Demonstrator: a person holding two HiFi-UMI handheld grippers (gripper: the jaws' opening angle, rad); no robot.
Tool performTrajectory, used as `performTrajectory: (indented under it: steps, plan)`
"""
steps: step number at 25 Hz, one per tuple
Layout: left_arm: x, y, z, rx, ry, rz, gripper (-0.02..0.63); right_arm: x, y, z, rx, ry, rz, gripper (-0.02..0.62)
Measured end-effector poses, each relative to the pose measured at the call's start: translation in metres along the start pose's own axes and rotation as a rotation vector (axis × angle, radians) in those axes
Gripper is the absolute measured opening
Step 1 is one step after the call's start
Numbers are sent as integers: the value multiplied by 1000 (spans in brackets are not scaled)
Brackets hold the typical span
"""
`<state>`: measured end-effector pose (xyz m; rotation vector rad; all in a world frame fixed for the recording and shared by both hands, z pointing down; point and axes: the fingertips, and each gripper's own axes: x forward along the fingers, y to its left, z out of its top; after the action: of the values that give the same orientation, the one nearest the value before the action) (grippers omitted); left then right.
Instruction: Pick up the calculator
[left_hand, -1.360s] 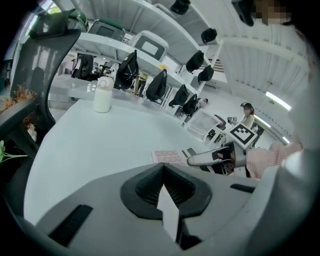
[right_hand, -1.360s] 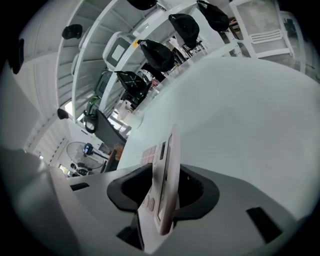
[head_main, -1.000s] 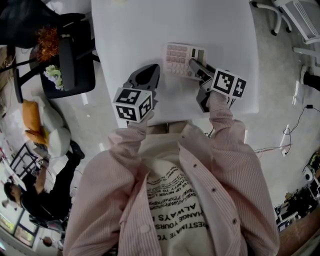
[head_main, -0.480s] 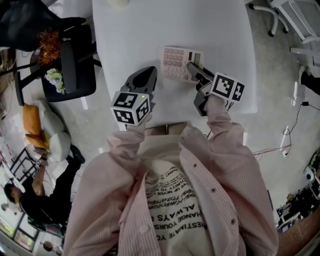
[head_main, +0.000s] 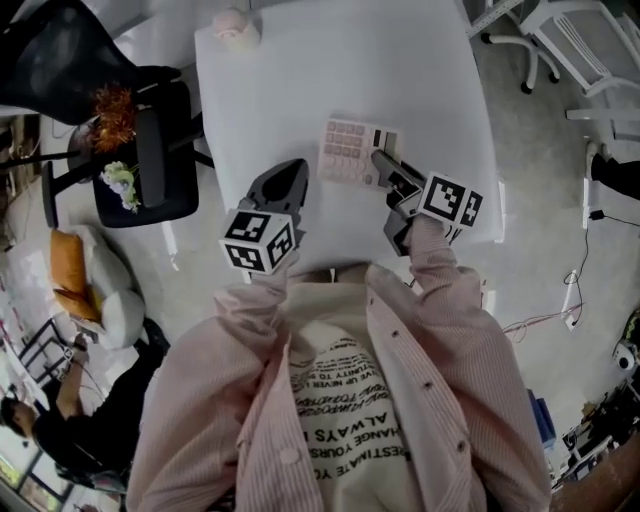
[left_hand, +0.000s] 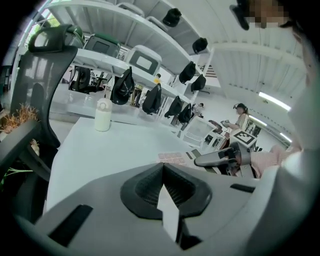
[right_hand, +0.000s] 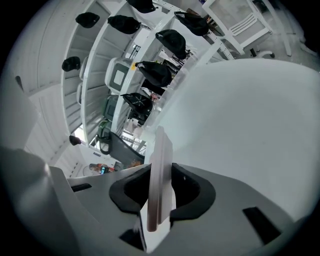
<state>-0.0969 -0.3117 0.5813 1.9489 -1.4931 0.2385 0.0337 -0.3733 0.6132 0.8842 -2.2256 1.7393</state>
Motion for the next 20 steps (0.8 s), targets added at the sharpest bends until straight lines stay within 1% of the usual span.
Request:
performTrajectory:
  steps: [8,13,20]
  plan:
    - [-22,-16,21,46,-57,-32,2,-25,31,10,-20,-50,41,92]
    - [-35,-30,41,77,-101,-49,2,-44,53,21,-2,-95,85,91]
    - [-54,-37,68,112,-172,-37,2,-69,82,42,42,-185,135,91]
